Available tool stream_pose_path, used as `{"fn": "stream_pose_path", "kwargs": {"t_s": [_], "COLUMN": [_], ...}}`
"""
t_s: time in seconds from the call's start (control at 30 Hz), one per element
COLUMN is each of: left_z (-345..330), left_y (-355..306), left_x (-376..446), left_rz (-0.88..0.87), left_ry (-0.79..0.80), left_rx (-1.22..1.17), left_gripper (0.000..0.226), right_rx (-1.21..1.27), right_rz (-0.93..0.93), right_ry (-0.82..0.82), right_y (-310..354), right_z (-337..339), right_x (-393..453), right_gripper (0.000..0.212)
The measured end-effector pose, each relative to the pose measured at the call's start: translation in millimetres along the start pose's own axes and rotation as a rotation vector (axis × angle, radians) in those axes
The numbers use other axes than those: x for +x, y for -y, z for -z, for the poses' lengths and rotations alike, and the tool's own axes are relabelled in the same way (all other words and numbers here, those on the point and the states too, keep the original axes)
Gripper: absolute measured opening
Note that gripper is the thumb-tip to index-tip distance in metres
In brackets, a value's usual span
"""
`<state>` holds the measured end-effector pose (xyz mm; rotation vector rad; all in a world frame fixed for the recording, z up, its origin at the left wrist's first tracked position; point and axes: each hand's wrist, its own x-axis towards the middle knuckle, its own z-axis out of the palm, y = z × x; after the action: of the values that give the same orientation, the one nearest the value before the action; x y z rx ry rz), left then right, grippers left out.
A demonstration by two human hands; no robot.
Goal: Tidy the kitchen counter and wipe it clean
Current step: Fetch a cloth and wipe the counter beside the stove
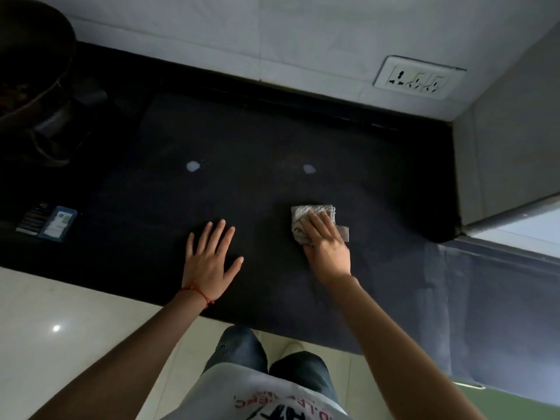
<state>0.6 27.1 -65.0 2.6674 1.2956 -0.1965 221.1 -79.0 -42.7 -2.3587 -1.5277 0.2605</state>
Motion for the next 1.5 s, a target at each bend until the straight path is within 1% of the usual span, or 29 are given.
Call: {"fn": "stream_pose_path", "kwargs": {"t_s": [0.1,0.2,0.27,0.3,0.37,0.43,0.47,0.5,0.57,0.63,0.73,0.77,0.83,0.9,0.97,1.07,1.13,1.2,1.23,1.27,1.33,1.4,1.47,1.5], "left_z": [0,-1,-2,-2,-2,-2,-2,-2,-2,-2,-2,-2,-2,-1,3,11,16,19,19,19,17,11,6,4], "left_y": [1,1,2,2,2,3,4,4,4,4,5,5,6,10,16,33,51,72,81,90,102,108,109,109], "left_x": [2,2,2,2,3,3,2,2,4,4,4,4,1,-1,-3,-10,-13,-18,-21,-23,-27,-33,-37,-38], "left_rz": [0.004,0.0,-0.004,-0.003,-0.001,0.003,0.003,0.003,-0.004,-0.01,-0.013,-0.021,-0.029,-0.017,0.018,0.104,0.167,0.229,0.256,0.281,0.314,0.317,0.317,0.321], "left_ry": [0.005,-0.014,-0.024,-0.022,-0.007,0.005,0.009,0.007,-0.007,-0.018,-0.047,-0.053,-0.043,-0.029,-0.054,-0.083,-0.104,-0.123,-0.121,-0.109,-0.071,-0.027,-0.016,-0.019], "left_rx": [0.008,-0.001,-0.003,-0.002,0.012,0.028,0.026,0.016,0.0,-0.014,-0.052,-0.063,-0.069,-0.061,-0.085,-0.115,-0.129,-0.136,-0.128,-0.12,-0.11,-0.107,-0.116,-0.124], "left_gripper": [0.067,0.066,0.066,0.066,0.066,0.066,0.066,0.066,0.065,0.064,0.061,0.06,0.059,0.059,0.059,0.057,0.056,0.056,0.056,0.057,0.058,0.064,0.069,0.068], "right_rx": [0.081,0.047,0.05,0.063,0.099,0.095,0.079,0.06,0.031,0.014,0.021,0.032,0.05,0.043,0.056,0.054,0.065,0.077,0.09,0.104,0.114,0.109,0.11,0.104], "right_rz": [-0.071,-0.077,-0.105,-0.118,-0.103,-0.034,-0.002,0.024,0.033,-0.049,-0.133,-0.125,-0.037,0.02,0.022,-0.022,-0.097,-0.153,-0.136,-0.074,0.106,0.23,0.29,0.308], "right_ry": [0.029,0.072,0.085,0.071,-0.012,-0.092,-0.097,-0.071,-0.033,0.034,0.033,0.012,-0.032,-0.062,-0.032,0.056,0.049,0.014,0.0,-0.002,-0.003,0.042,0.091,0.086], "right_y": [0,-4,-5,-5,-1,1,1,-2,-10,-14,-6,-1,7,11,8,2,9,22,30,36,53,77,103,113], "right_z": [-2,2,3,2,-5,-12,-13,-12,-6,-1,1,-1,-11,-17,-14,-6,-2,-8,-13,-19,-33,-46,-55,-60], "right_x": [52,108,130,132,116,82,68,63,81,117,143,134,100,69,71,109,143,152,145,135,102,71,62,67], "right_gripper": [0.049,0.051,0.05,0.049,0.045,0.043,0.044,0.045,0.048,0.049,0.046,0.044,0.04,0.042,0.046,0.049,0.047,0.046,0.045,0.043,0.041,0.041,0.041,0.042]}}
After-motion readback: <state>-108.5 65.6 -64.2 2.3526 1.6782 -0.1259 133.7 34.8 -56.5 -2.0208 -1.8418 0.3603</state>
